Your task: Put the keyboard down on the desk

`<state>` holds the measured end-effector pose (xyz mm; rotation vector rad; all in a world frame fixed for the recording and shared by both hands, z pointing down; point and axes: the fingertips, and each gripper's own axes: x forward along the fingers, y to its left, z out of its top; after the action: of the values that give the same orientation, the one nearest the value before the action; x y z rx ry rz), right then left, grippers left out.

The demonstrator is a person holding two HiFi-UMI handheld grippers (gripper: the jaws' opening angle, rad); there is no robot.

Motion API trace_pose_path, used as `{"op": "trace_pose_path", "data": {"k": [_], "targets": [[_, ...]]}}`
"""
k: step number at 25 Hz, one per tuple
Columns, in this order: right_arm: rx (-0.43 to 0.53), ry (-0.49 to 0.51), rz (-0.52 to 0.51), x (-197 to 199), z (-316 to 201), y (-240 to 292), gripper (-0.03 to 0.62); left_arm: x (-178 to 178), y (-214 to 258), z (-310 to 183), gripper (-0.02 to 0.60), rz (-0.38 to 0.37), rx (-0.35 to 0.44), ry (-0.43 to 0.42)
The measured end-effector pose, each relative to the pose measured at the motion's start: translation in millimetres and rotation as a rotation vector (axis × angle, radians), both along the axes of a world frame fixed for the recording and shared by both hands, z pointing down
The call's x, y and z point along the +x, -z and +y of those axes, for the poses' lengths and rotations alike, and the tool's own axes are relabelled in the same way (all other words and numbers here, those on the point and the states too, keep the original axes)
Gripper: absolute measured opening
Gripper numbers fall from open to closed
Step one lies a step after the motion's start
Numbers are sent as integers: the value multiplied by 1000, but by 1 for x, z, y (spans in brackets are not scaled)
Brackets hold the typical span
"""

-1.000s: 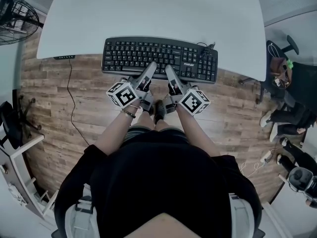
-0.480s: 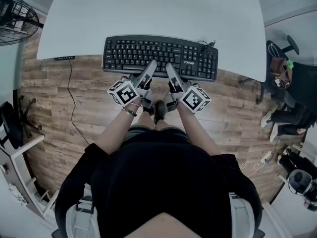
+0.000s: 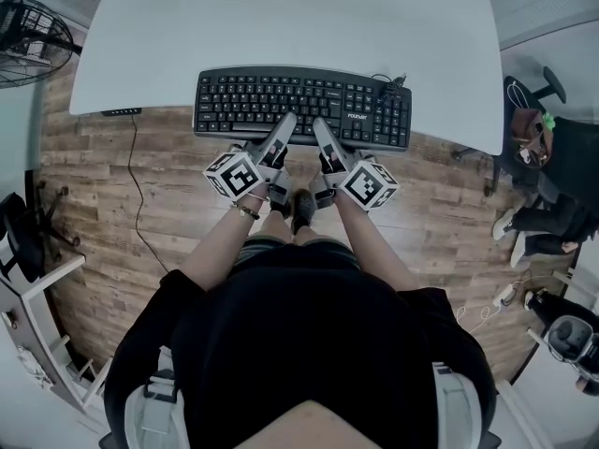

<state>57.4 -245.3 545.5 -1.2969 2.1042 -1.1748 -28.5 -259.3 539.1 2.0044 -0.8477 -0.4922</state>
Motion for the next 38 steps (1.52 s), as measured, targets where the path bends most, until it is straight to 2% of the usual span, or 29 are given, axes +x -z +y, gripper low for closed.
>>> {"op": "trace_pose_path", "data": {"k": [5, 10, 14, 23, 38], "targets": [[-13, 3, -2, -1, 1, 1, 190, -1, -1, 0, 161, -6, -33, 0], [-46, -12, 22, 2, 0, -2, 209, -2, -4, -1, 190, -45, -73, 14], [-74, -27, 49, 5, 1, -7, 245, -5, -10, -1, 244, -99, -108, 11], [-107, -44, 62, 7, -6, -9, 270, -7, -15, -11, 292, -176, -129, -4], [-162, -36, 85, 5, -27, -12, 314, -11, -21, -32, 336, -234, -164, 15]]}}
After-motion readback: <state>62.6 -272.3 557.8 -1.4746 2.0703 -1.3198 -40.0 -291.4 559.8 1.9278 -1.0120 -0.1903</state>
